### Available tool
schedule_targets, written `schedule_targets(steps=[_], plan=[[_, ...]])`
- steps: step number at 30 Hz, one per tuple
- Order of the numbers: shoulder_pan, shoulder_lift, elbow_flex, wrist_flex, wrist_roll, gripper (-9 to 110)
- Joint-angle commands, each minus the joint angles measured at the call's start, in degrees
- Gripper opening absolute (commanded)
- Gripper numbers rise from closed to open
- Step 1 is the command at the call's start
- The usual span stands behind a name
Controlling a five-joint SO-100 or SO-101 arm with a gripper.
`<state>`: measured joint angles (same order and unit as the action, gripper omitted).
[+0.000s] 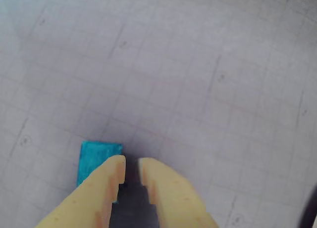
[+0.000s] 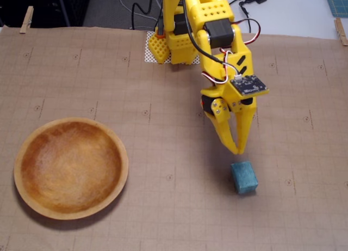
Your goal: Grasp a blue block and put it in the bowl.
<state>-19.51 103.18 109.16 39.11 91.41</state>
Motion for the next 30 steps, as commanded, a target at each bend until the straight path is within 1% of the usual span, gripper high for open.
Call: schedule_targets(steps=[1,2,6,11,13,19,21,30], plan=[[-1.05,1.05,-3.16,-1.67,1.67,19],[-1.23,0.97,-3.08,-1.67,1.76,24],[-1.85,0.88,-2.46,-1.76,1.85,35],[-2.64,0.97,0.53,-2.02,2.02,42],[-3.96,1.05,2.64,-4.66,2.20,44],[-6.06,1.41,10.46,-16.00,2.72,46],[-6.15,1.41,11.51,-17.93,2.72,46],[-8.96,-2.20,13.01,-19.42,2.55,46]])
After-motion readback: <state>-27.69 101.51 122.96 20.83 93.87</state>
